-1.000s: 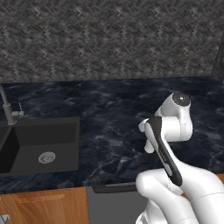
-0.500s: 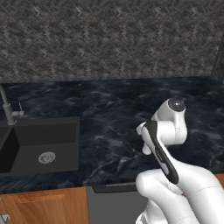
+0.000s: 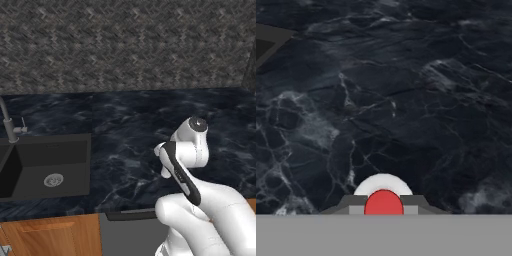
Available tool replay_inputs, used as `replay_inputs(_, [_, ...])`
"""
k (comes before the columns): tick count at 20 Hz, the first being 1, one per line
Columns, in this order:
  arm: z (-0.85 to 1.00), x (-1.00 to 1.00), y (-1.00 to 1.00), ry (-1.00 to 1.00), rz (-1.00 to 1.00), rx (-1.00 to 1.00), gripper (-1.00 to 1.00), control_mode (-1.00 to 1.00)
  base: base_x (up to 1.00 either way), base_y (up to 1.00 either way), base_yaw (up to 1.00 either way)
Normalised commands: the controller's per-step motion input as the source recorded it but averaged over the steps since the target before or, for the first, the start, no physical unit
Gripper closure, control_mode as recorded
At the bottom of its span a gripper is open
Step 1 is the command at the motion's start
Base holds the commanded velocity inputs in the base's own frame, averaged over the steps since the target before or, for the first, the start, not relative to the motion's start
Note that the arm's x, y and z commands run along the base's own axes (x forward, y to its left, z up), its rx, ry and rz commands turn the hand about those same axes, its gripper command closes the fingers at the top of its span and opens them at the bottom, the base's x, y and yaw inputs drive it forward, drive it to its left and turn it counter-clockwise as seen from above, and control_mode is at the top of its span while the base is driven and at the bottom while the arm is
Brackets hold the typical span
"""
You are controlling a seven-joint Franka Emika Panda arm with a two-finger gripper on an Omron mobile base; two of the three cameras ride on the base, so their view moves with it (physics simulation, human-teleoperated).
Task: Move the drinks to the dining counter.
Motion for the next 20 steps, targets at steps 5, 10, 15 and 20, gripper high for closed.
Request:
replay_inputs(5, [-0.25, 0.2, -0.01, 0.0, 0.02, 0.0, 1.0, -1.0, 0.0, 0.0, 0.0])
replay_inputs(10, [-0.25, 0.15, 0.0, 0.0, 0.02, 0.0, 1.0, -1.0, 0.0, 0.0, 0.0])
replay_inputs(15, [-0.27, 0.03, 0.0, 0.0, 0.03, 0.0, 1.0, -1.0, 0.0, 0.0, 0.0])
replay_inputs(20, [-0.22, 0.05, 0.0, 0.0, 0.02, 0.0, -1.0, -1.0, 0.0, 0.0, 0.0])
